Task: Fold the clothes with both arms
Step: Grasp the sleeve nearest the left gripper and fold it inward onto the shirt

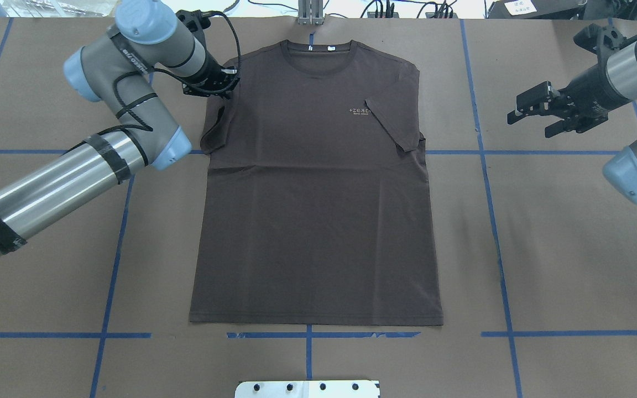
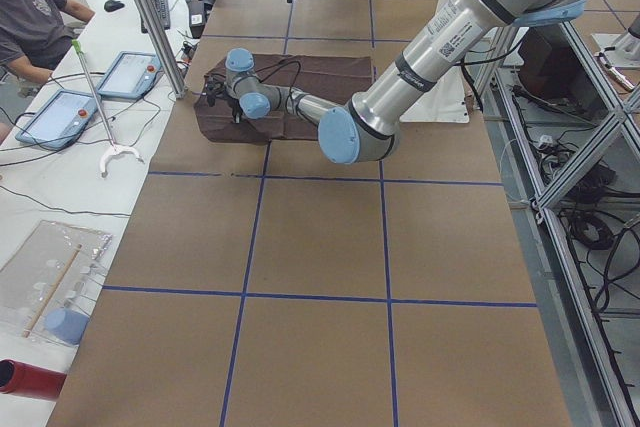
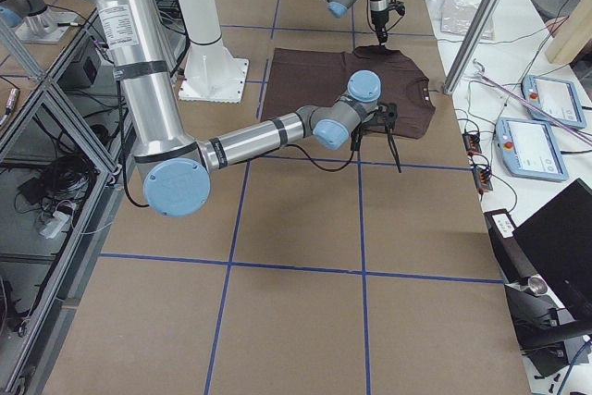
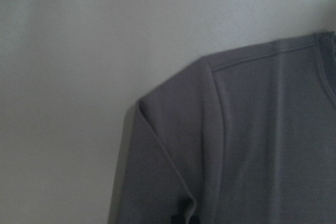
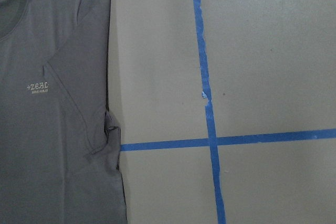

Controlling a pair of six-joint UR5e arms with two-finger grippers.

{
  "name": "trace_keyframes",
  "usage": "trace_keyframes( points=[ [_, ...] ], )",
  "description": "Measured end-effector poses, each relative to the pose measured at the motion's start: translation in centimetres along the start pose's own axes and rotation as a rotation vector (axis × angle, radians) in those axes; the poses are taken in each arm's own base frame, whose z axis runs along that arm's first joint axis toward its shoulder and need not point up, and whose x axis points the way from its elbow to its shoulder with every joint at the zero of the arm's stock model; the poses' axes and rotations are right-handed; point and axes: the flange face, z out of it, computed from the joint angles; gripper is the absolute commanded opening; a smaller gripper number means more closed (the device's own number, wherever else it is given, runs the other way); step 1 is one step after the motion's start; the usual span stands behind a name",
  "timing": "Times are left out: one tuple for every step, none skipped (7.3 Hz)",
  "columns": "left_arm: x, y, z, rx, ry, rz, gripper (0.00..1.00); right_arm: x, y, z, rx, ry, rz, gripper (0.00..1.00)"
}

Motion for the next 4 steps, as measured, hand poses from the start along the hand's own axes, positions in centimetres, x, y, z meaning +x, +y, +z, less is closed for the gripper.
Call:
trace_keyframes(
  points=[
    [1.3, 0.4, 0.6, 0.011, -0.006, -0.015, 0.0, 0.2, 0.0, 0.0, -0.001, 0.002, -0.001, 1.0],
    [2.3, 0.9, 1.1, 0.02, -0.007, -0.033, 0.0, 0.3, 0.0, 0.0, 0.0, 0.003, -0.003, 1.0],
    [3.2, 1.3, 1.2, 0.023, -0.003, -0.045, 0.0, 0.2, 0.0, 0.0, 0.0, 0.003, -0.006, 1.0],
    [3.9, 1.8, 1.4, 0.021, 0.001, -0.055, 0.05, 0.2, 0.0, 0.0, 0.001, 0.002, -0.007, 1.0]
  ],
)
